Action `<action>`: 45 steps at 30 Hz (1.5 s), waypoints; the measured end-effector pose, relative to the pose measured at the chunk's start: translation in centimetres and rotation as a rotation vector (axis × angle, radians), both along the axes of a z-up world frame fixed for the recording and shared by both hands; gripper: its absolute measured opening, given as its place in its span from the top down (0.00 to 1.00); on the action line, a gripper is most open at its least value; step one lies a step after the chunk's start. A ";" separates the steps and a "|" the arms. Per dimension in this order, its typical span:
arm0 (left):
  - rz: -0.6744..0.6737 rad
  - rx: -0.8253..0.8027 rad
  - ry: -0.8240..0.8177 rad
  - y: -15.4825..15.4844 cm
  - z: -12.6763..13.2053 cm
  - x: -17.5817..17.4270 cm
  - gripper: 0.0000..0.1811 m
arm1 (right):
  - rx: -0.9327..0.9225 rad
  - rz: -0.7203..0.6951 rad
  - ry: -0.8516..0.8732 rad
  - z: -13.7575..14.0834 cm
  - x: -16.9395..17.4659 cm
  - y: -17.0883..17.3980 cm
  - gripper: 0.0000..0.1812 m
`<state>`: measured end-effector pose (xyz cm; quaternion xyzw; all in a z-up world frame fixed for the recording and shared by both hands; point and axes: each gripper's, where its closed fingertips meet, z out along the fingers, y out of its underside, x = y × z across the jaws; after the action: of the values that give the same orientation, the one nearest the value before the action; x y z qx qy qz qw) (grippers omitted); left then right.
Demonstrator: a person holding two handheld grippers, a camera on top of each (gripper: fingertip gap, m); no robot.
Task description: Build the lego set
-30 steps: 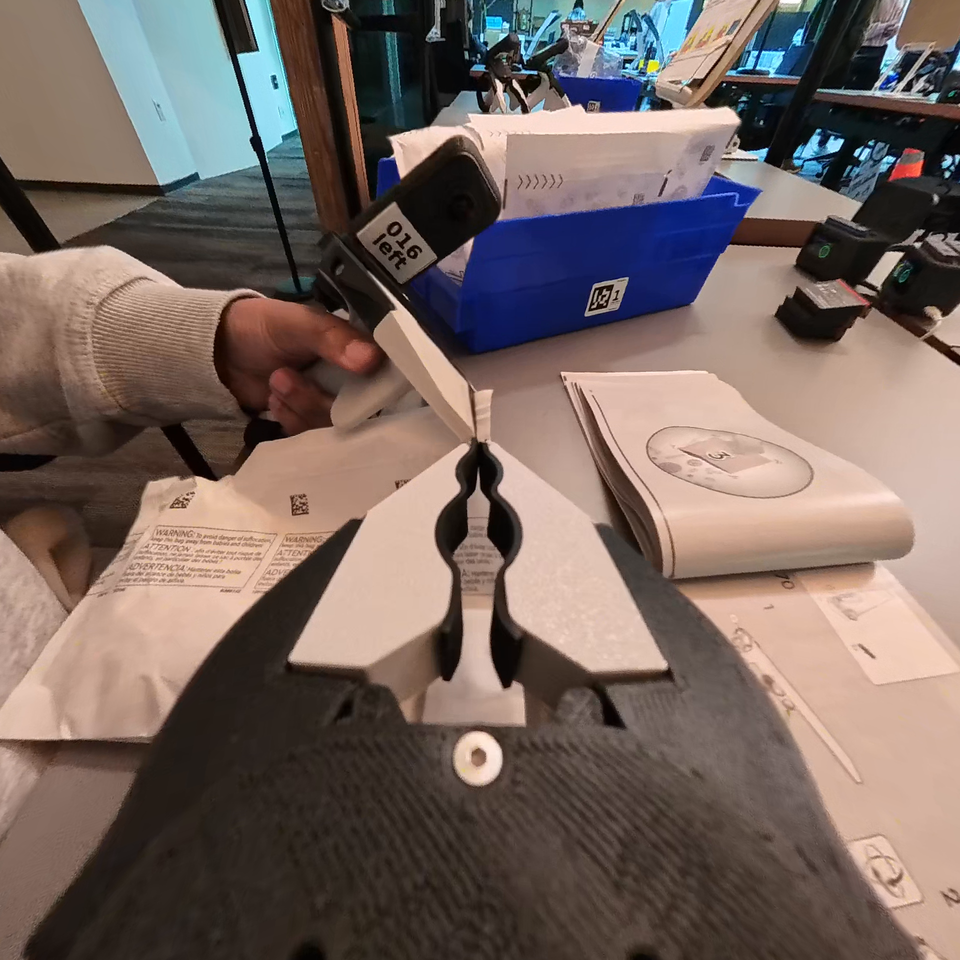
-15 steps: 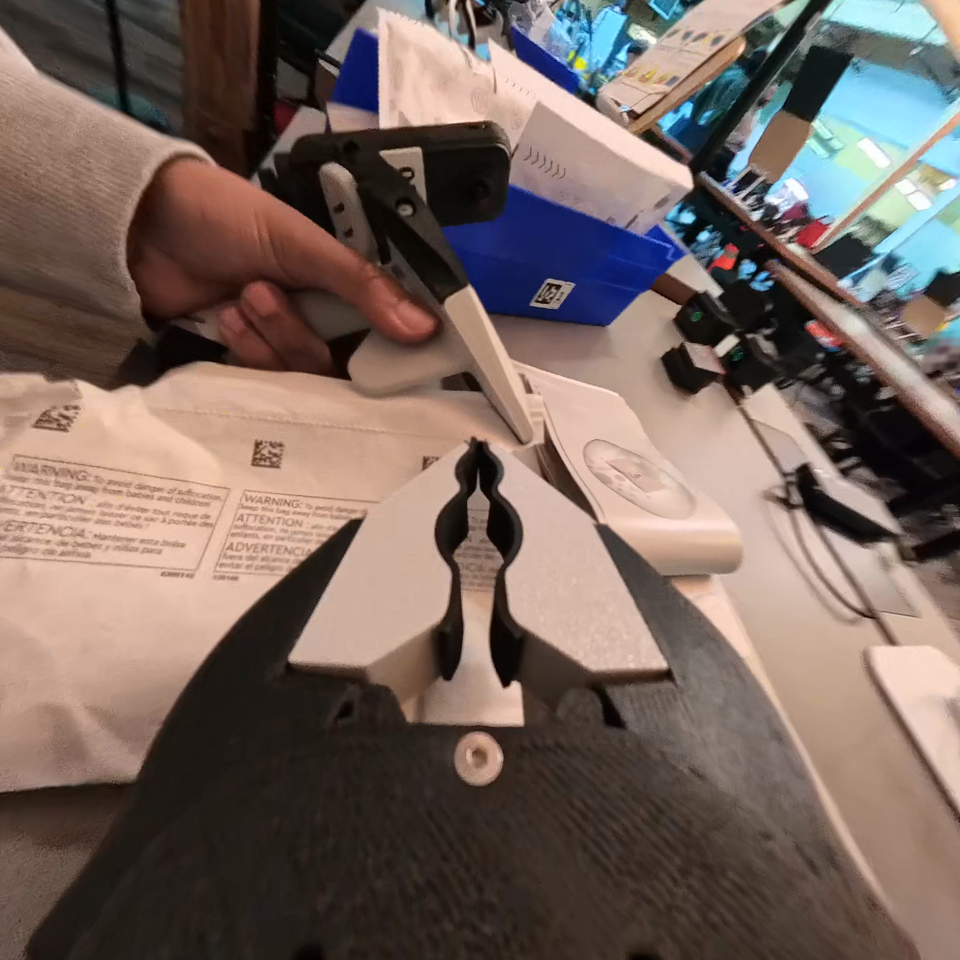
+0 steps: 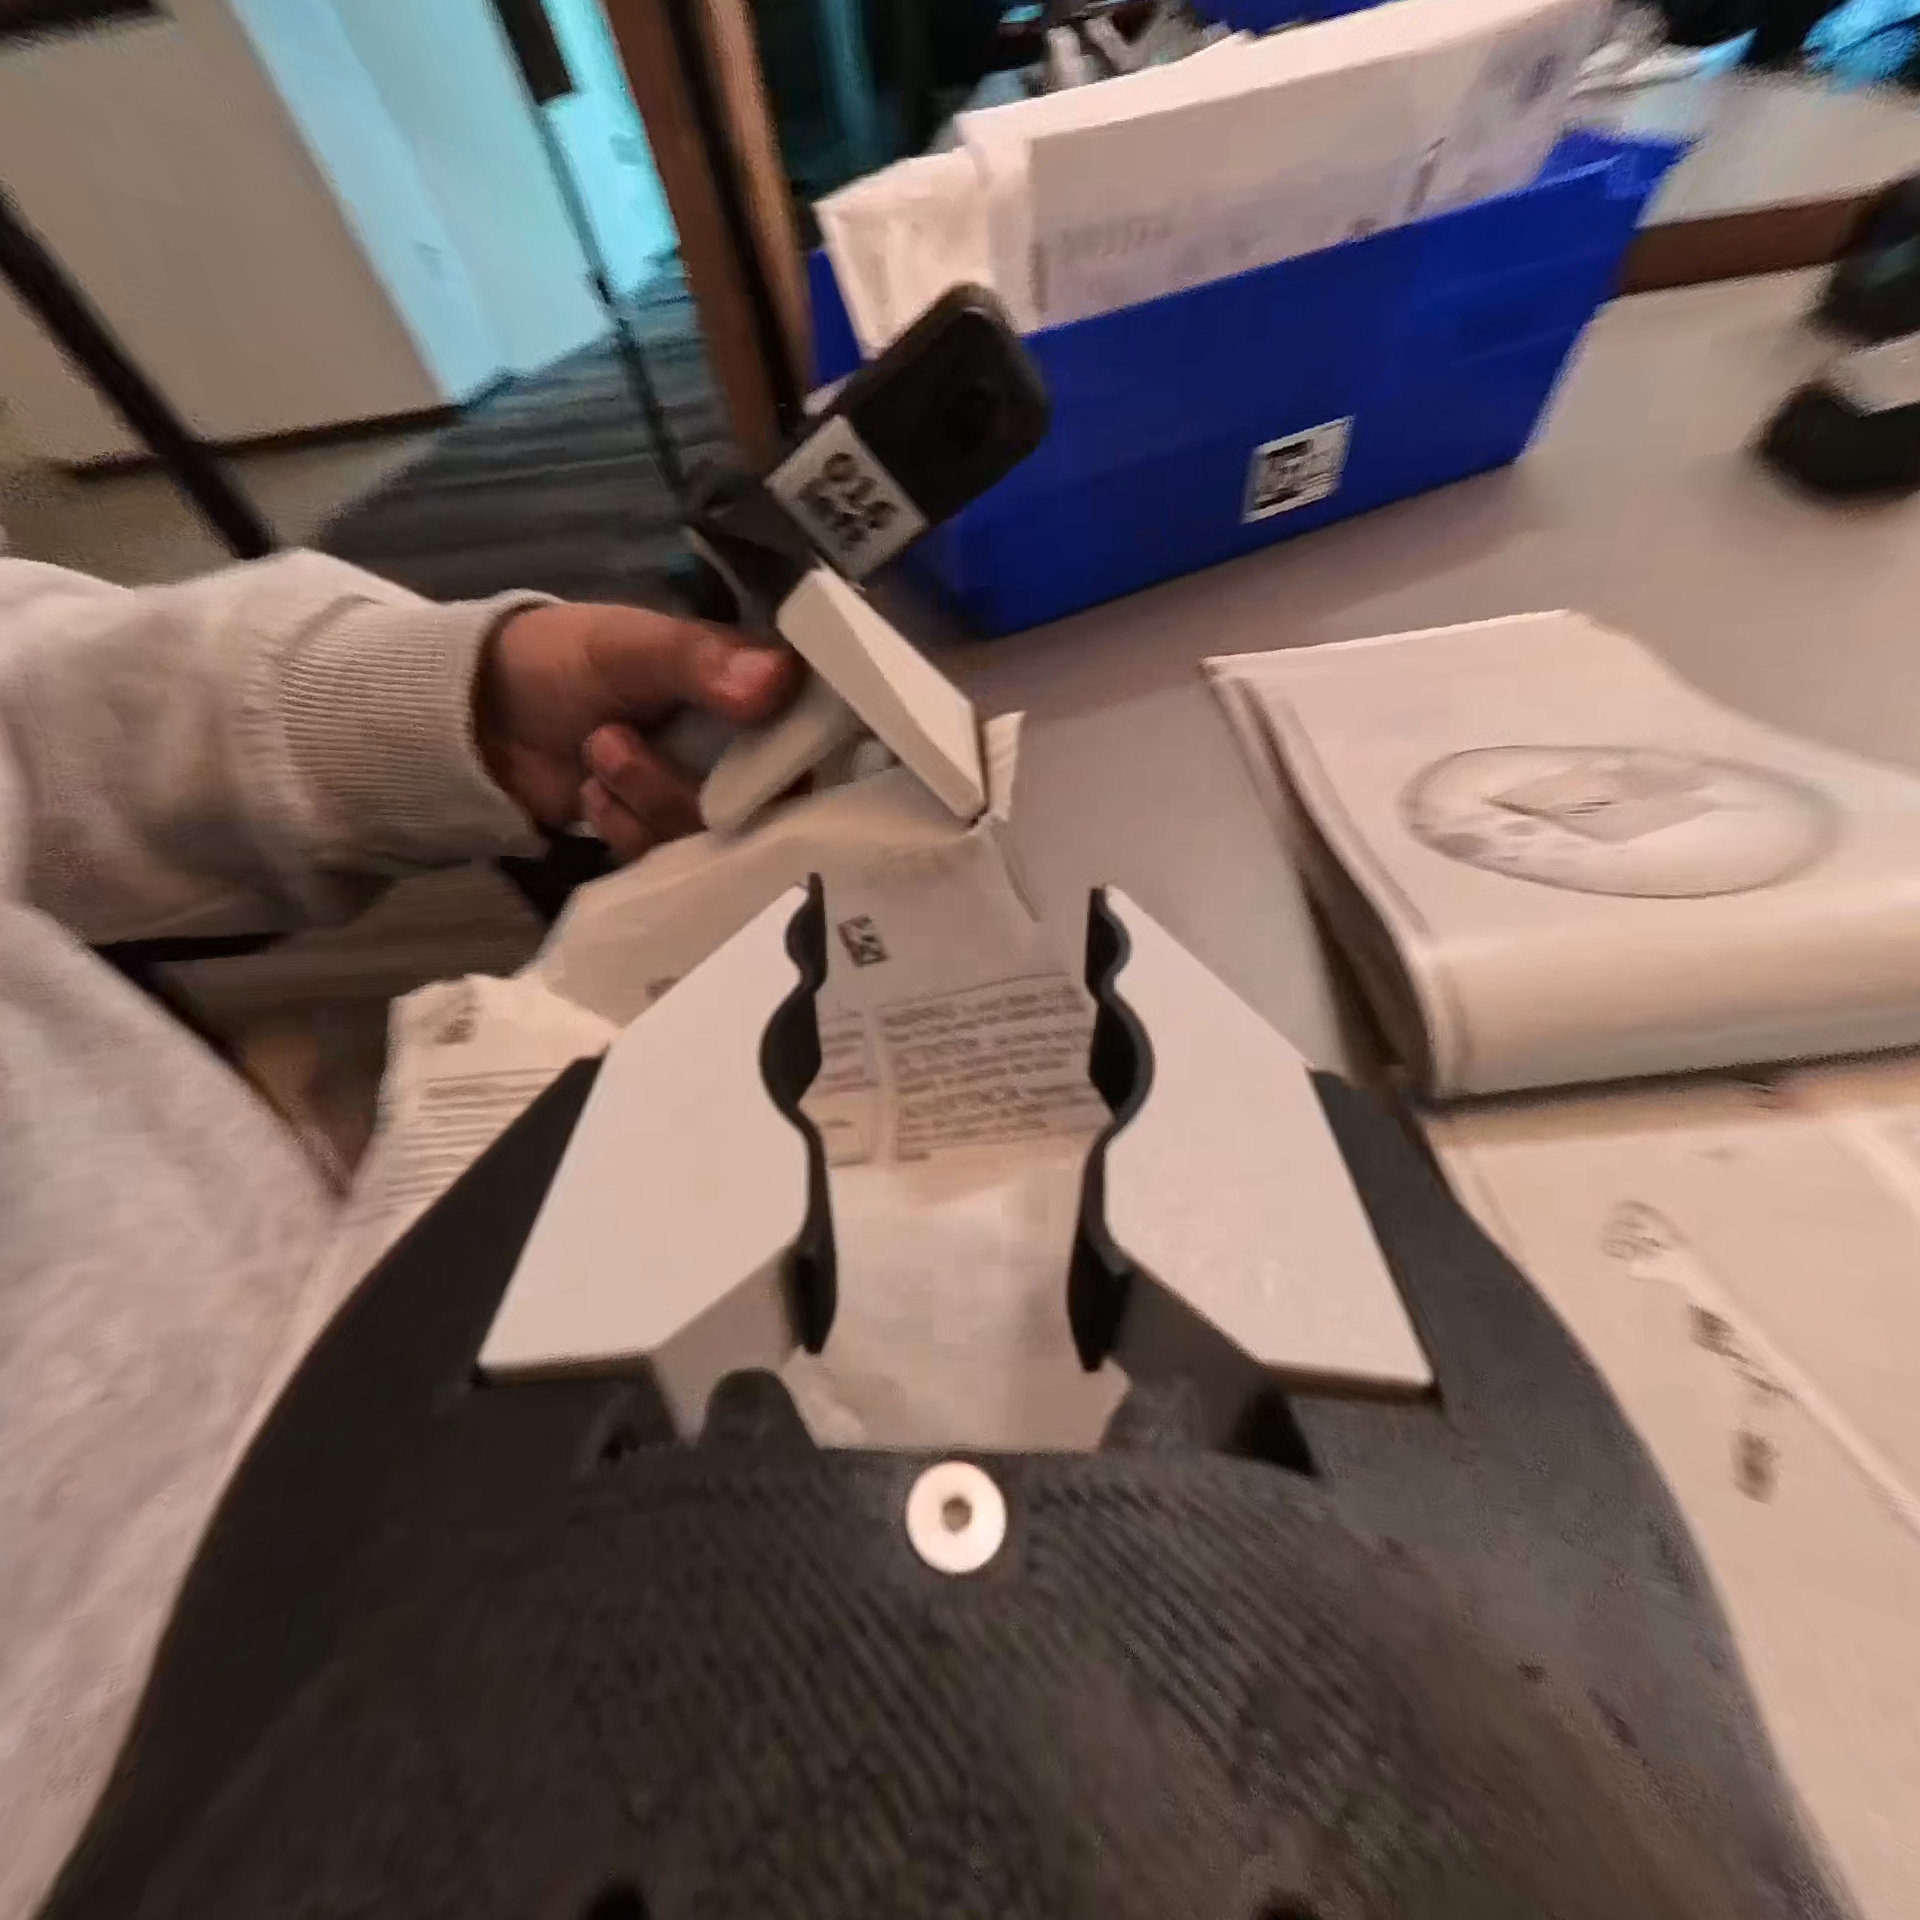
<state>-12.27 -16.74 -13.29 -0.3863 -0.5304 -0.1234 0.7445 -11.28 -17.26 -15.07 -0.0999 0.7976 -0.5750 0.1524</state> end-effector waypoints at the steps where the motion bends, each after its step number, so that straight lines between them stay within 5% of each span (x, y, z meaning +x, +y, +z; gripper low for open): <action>1: -0.017 0.014 0.003 0.1 0.1 0.1 1.00 | 0.013 0.049 -0.069 0.2 0.6 -0.1 0.74; 5: -0.012 0.052 0.024 -0.3 0.6 0.3 1.00 | 0.015 0.102 -0.228 0.9 0.6 0.1 1.00; 25: 0.170 -0.125 0.041 -0.1 -0.1 -0.9 1.00 | 0.096 0.052 -0.656 0.7 -0.7 1.6 1.00; 38: 0.158 -0.060 0.010 -0.6 -0.2 -1.1 1.00 | 0.097 0.023 -0.640 0.5 -1.4 2.3 1.00; 42: 0.109 -0.070 -0.016 -0.7 -0.5 -0.7 0.79 | 0.102 -0.032 -0.595 0.1 -2.4 2.4 1.00; 45: 0.018 -0.073 -0.009 0.2 -0.4 0.0 0.79 | 0.119 -0.039 -0.569 -0.2 -2.3 2.3 1.00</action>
<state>-12.32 -16.51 -13.73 -0.4078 -0.5412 -0.0987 0.7287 -13.57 -15.01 -15.23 0.0900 0.7569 -0.5350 0.3643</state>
